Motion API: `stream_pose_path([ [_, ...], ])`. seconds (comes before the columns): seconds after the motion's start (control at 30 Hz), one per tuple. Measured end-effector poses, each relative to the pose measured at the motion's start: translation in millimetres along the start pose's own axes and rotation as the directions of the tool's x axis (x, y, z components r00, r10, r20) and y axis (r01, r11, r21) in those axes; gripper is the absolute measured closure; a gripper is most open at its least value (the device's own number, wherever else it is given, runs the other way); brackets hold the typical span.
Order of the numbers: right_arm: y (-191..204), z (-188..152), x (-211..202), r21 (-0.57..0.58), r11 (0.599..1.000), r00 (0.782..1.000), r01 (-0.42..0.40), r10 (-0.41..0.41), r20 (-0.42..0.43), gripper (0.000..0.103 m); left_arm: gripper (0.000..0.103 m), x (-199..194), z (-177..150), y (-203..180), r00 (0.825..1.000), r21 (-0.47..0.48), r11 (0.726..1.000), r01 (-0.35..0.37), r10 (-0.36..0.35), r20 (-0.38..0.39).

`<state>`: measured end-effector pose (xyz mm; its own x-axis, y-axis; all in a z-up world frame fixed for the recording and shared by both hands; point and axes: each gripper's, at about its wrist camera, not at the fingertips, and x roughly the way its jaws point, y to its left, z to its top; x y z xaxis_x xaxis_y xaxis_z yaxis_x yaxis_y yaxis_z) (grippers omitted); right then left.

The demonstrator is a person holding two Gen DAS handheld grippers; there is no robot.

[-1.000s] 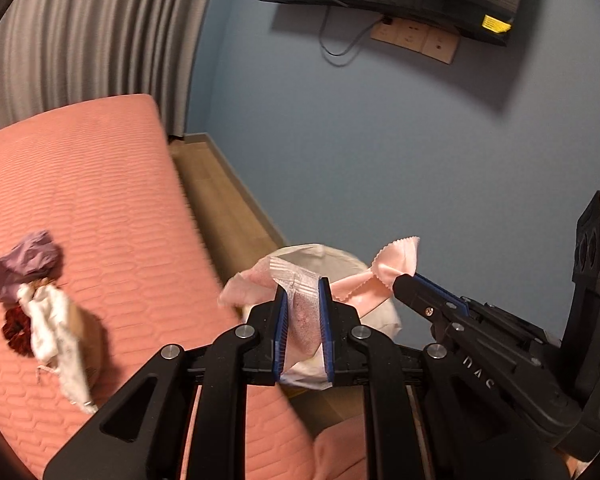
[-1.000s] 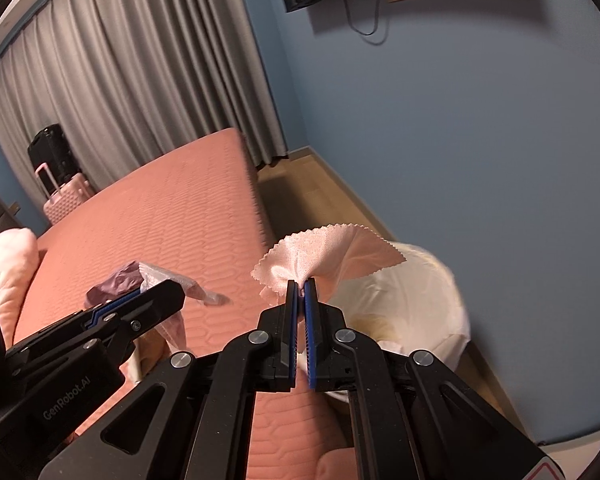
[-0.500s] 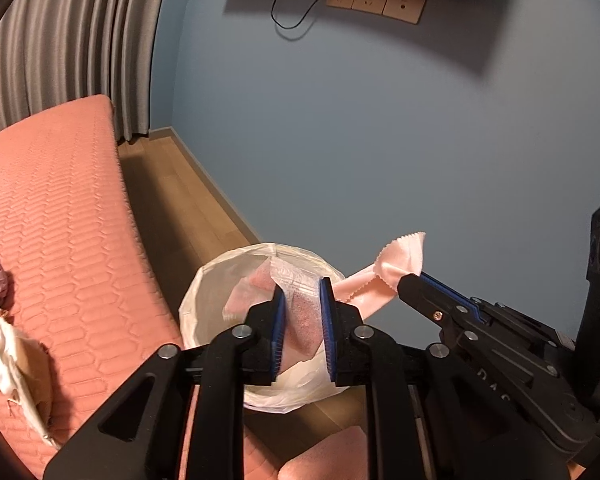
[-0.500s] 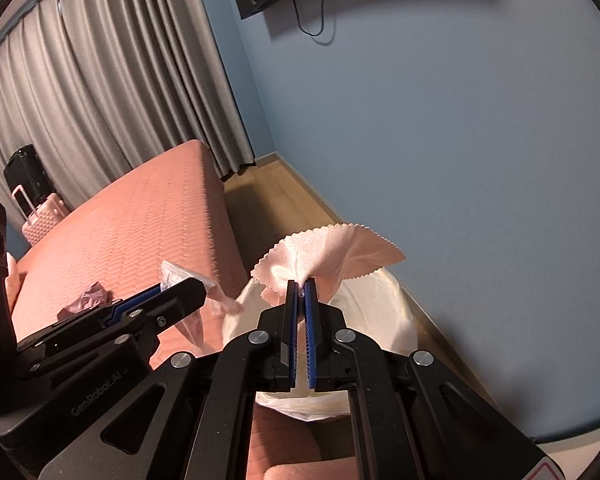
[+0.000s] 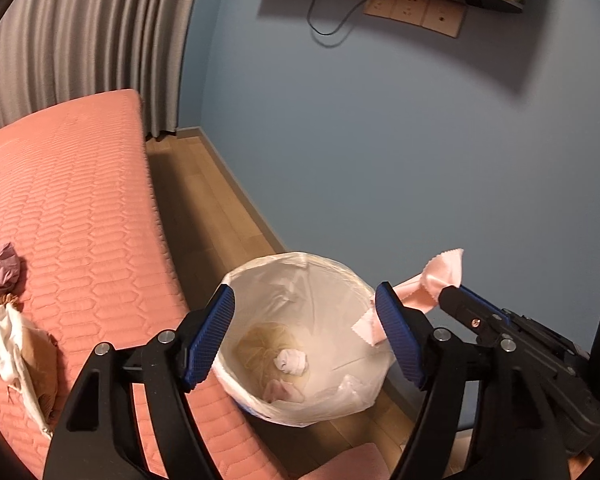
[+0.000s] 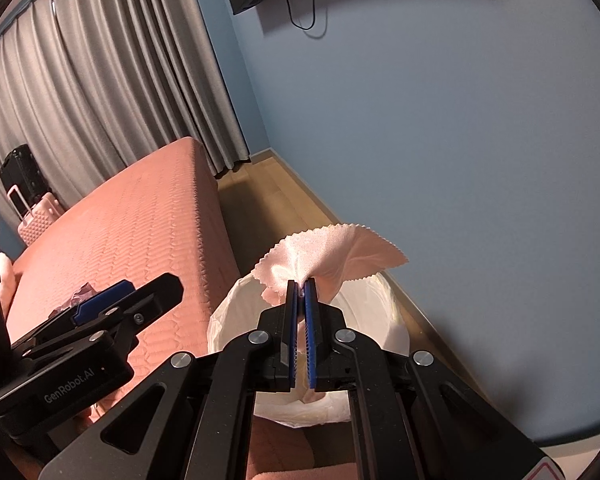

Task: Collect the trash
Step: 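Carry bag and pink cloth to the wastebasket and open both tools, then move both open tools back over the remaining items on the bed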

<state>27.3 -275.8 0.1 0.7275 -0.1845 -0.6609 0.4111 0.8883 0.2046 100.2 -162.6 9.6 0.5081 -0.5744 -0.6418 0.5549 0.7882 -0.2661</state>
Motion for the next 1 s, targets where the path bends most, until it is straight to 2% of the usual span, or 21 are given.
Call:
stream_pose_path([
  [0.23, 14.3, 2.4, 6.2, -0.041, 0.999, 1.000, -0.004, 0.004, -0.001, 0.099, 0.034, -9.4, 0.0, 12.9, 0.998, -0.022, 0.998, -0.051, 0.052, 0.028],
  [0.43, 26.8, 5.4, 11.7, -0.064, 0.998, 1.000, 0.002, -0.001, 0.003, 0.094, 0.033, -19.1, -1.7, 25.1, 0.996, -0.042, 0.996, -0.084, 0.086, 0.040],
  [0.5, 30.9, 6.0, 12.3, -0.066, 0.998, 1.000, 0.000, 0.000, 0.002, 0.090, 0.033, -21.6, -2.3, 29.7, 0.994, -0.049, 0.994, -0.097, 0.099, 0.040],
  [0.57, 34.8, 7.2, 12.4, -0.068, 0.998, 1.000, 0.003, -0.003, 0.005, 0.070, 0.030, -24.4, -2.4, 34.5, 0.993, -0.061, 0.992, -0.110, 0.112, 0.043],
  [1.0, 77.1, 6.9, -6.2, -0.132, 0.991, 1.000, -0.012, 0.015, 0.024, 0.060, 0.029, -54.8, -10.5, 68.3, 0.983, -0.132, 0.977, -0.166, 0.174, 0.051],
])
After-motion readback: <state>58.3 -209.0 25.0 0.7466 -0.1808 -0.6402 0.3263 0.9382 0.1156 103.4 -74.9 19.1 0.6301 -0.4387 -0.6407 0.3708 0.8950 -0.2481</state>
